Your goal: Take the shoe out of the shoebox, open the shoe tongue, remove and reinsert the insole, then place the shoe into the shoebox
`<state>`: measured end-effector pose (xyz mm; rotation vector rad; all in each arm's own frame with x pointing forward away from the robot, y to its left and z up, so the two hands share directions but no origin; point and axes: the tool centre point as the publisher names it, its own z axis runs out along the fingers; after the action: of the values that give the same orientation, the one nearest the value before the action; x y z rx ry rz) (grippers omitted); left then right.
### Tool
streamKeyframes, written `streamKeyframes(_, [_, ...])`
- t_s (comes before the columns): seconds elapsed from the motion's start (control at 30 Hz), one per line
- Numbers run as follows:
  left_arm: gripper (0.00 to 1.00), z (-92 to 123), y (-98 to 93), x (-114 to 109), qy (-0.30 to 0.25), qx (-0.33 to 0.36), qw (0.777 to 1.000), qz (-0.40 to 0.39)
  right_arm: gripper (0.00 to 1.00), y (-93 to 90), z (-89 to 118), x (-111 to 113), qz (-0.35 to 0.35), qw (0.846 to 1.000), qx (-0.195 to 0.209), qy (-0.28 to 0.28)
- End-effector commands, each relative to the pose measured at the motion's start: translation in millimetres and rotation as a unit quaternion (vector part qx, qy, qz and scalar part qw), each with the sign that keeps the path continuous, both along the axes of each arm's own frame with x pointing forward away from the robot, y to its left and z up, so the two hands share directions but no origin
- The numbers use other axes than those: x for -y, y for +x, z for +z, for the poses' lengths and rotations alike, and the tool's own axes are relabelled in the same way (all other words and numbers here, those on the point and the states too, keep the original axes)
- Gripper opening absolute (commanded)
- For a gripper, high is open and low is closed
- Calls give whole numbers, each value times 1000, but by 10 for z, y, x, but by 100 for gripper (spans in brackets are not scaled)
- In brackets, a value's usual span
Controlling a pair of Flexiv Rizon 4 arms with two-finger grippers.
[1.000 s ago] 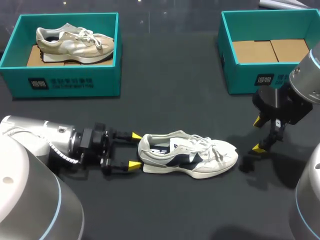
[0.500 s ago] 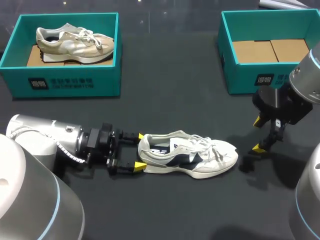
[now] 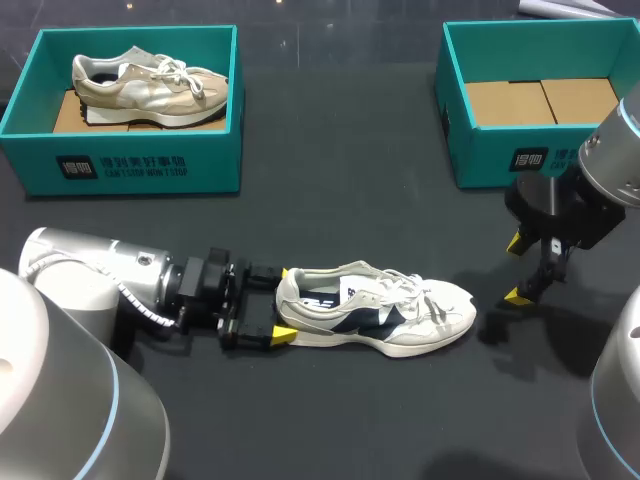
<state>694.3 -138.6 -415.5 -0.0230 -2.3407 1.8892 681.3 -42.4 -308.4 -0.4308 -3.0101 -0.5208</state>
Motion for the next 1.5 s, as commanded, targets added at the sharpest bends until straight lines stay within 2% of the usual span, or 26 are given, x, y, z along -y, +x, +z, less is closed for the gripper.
streamKeyframes(0.03, [100,-18,4,65,1,0,1000,0,100,-14,-2,-1,0,1000,1,-1])
streamKeyframes(1.07, [100,-63,-18,368,5,4,1000,8,100,-14,-2,-1,0,1000,1,-1])
streamKeyframes(1.1, [48,-64,-18,372,3,4,1000,9,100,-14,-2,-1,0,1000,1,-1])
streamKeyframes(1.13, [6,-64,-17,374,2,4,1000,10,100,-14,-2,-1,0,1000,1,-1])
streamKeyframes(1.17, [0,-65,-17,374,2,5,1000,10,100,-14,-2,-1,0,1000,1,-1])
streamKeyframes(1.5, [0,-54,-10,369,-1,2,1000,19,100,-14,-2,-1,0,1000,1,-1])
